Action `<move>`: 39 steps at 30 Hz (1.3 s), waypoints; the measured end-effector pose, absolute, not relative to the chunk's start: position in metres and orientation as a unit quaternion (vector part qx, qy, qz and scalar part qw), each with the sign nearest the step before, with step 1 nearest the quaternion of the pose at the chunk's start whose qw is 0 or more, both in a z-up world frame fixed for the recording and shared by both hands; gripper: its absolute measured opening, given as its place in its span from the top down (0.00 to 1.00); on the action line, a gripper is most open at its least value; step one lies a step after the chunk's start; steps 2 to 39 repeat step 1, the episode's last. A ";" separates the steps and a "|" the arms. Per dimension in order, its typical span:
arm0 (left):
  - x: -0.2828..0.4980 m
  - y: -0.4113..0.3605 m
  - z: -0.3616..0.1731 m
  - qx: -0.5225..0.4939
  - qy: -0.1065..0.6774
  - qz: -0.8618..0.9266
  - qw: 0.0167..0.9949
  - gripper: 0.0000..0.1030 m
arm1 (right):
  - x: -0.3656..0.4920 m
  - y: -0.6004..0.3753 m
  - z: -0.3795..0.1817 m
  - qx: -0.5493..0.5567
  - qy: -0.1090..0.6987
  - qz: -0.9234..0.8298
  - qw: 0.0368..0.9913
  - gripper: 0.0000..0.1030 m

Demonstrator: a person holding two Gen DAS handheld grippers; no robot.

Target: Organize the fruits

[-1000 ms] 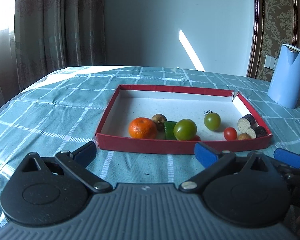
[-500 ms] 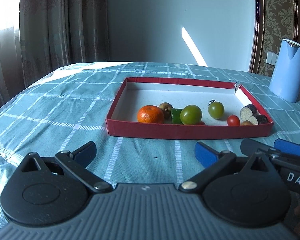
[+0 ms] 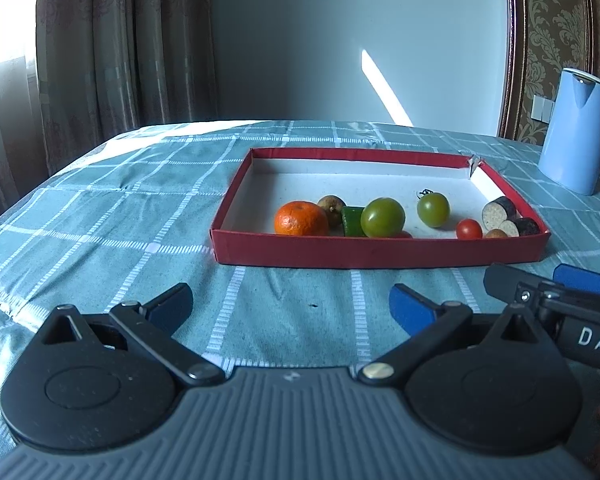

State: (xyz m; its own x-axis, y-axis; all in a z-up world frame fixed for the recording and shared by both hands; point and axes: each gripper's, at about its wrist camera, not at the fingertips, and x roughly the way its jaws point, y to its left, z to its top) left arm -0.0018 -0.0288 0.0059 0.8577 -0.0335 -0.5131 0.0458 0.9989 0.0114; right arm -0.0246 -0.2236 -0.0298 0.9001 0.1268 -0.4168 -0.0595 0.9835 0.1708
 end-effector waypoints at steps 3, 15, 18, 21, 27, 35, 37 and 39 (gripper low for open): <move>-0.002 -0.029 0.006 0.012 0.265 -0.022 0.964 0.00 | -0.024 -0.224 -0.030 0.077 0.219 0.048 0.971 0.17; -0.002 -0.029 0.006 0.012 0.265 -0.022 0.964 0.00 | -0.024 -0.224 -0.030 0.077 0.219 0.048 0.971 0.17; -0.002 -0.029 0.006 0.012 0.265 -0.022 0.964 0.00 | -0.024 -0.224 -0.030 0.077 0.219 0.048 0.971 0.17; -0.002 -0.029 0.006 0.012 0.265 -0.022 0.964 0.00 | -0.024 -0.224 -0.030 0.077 0.219 0.048 0.971 0.17; -0.002 -0.029 0.006 0.012 0.265 -0.022 0.964 0.00 | -0.024 -0.224 -0.030 0.077 0.219 0.048 0.971 0.17; -0.002 -0.029 0.006 0.012 0.265 -0.022 0.964 0.00 | -0.024 -0.224 -0.030 0.077 0.219 0.048 0.971 0.17; -0.002 -0.029 0.006 0.012 0.265 -0.022 0.964 0.00 | -0.024 -0.224 -0.030 0.077 0.219 0.048 0.971 0.17; -0.002 -0.029 0.006 0.012 0.265 -0.022 0.964 0.00 | -0.024 -0.224 -0.030 0.077 0.219 0.048 0.971 0.17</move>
